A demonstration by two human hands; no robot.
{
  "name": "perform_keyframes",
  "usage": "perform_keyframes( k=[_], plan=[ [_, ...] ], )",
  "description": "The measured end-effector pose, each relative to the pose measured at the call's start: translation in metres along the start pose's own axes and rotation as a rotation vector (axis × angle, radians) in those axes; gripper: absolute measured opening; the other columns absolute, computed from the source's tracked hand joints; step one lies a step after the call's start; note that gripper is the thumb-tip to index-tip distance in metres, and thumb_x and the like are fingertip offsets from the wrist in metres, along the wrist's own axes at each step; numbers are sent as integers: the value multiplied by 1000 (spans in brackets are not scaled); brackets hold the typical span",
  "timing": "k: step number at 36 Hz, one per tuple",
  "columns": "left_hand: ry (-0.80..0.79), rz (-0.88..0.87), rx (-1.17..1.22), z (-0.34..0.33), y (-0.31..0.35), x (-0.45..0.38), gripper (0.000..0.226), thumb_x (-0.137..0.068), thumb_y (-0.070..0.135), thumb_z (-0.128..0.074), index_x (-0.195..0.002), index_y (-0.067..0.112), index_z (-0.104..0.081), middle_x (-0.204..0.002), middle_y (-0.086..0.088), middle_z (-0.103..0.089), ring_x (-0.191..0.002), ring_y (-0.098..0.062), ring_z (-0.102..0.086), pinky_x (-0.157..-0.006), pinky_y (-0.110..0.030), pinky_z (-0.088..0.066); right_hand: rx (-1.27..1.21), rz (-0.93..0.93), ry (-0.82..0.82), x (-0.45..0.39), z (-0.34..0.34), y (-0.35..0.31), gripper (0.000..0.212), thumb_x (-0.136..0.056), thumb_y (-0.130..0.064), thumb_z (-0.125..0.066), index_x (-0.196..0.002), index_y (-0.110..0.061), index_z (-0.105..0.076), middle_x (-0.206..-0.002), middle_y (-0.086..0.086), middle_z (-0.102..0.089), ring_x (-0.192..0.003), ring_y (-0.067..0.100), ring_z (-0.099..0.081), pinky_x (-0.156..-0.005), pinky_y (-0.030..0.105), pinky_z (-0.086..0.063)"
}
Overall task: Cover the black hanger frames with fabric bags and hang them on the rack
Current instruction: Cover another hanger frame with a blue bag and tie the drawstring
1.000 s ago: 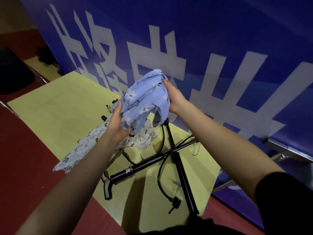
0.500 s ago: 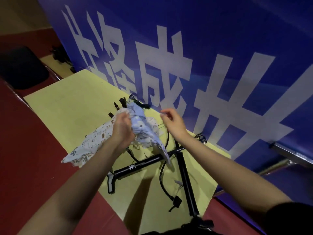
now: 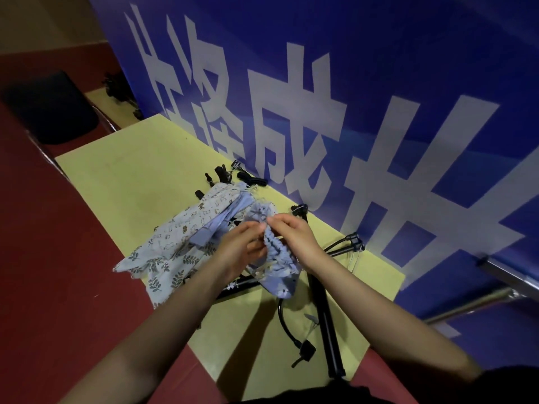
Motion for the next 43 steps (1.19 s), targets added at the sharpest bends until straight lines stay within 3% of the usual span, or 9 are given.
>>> perform_keyframes(
  k=[6,15,19,24,28,32,36,40,43],
  plan=[
    [60,-87,-8,-6,5,5,48,-95,31,-57,-125,-5,-49,-110,-20,-67,-98,-31,-68,-83,-39,-54,-159,-115,25,4,1,11,14,-94,-12,-59,-93,-5,-72,-95,18,-69,-87,26,-63,-88,39,-50],
    [200,-87,45,7,2,8,29,-102,24,-44,-116,5,-61,-102,-16,-72,-90,-26,-72,-71,-32,-56,-403,-314,-77,2,-8,19,10,-97,-2,-51,-92,-7,-57,-58,4,-64,-52,9,-64,-56,19,-55],
    [177,13,139,15,14,8,37,-101,23,-43,-123,-2,-58,-117,-24,-65,-100,-33,-67,-79,-35,-58,-522,-479,-112,-1,-7,26,19,-98,-8,-43,-103,-3,-60,-87,12,-68,-74,20,-66,-84,30,-54],
    [-39,51,225,13,35,15,23,-97,24,-46,-97,8,-62,-85,-8,-65,-70,-22,-62,-65,-27,-57,-321,-416,-41,-14,12,13,39,-89,-18,-63,-122,2,-61,-123,21,-61,-124,37,-54,-107,43,-40],
    [-91,7,345,29,50,19,40,-99,27,-40,-91,9,-75,-89,-11,-72,-78,-26,-69,-69,-35,-60,153,-68,-108,-17,22,-25,29,-87,-44,-67,-92,-16,-68,-90,-4,-68,-86,10,-62,-86,30,-47],
    [-63,11,351,48,53,26,54,-104,31,-31,-91,8,-79,-100,-14,-74,-90,-28,-72,-73,-41,-61,445,71,-248,-14,13,-31,37,-90,-31,-67,-70,-8,-46,-53,-13,-35,-48,2,-34,-50,13,-30],
    [4,-43,336,64,59,36,47,-103,22,-33,-87,11,-77,-91,-11,-72,-81,-23,-70,-68,-37,-56,554,128,-224,-24,14,-22,51,-91,-38,-64,-68,0,-40,-60,0,-31,-53,9,-29,-52,23,-28],
    [-74,-35,391,73,55,42,31,-73,32,-71,-93,10,-79,-105,-12,-70,-92,-27,-69,-82,-39,-59,701,108,-212,-31,4,-13,30,-90,-33,-65,-75,-15,-47,-65,-5,-45,-59,12,-41,-60,30,-34],
    [-9,-59,399,82,51,45,34,-85,33,-55,-101,11,-76,-105,-11,-71,-91,-27,-71,-76,-39,-60,894,39,-263,-32,-6,-4,23,-88,-33,-64,-84,-14,-53,-72,-1,-56,-66,16,-50,-60,31,-37]
  ],
)
Point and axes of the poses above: each hand's wrist, its own x-axis away from the middle knuckle, its own z-axis out of the back of the hand, y = z × x, the point moved 8 cm from there along -x, towards the middle knuckle
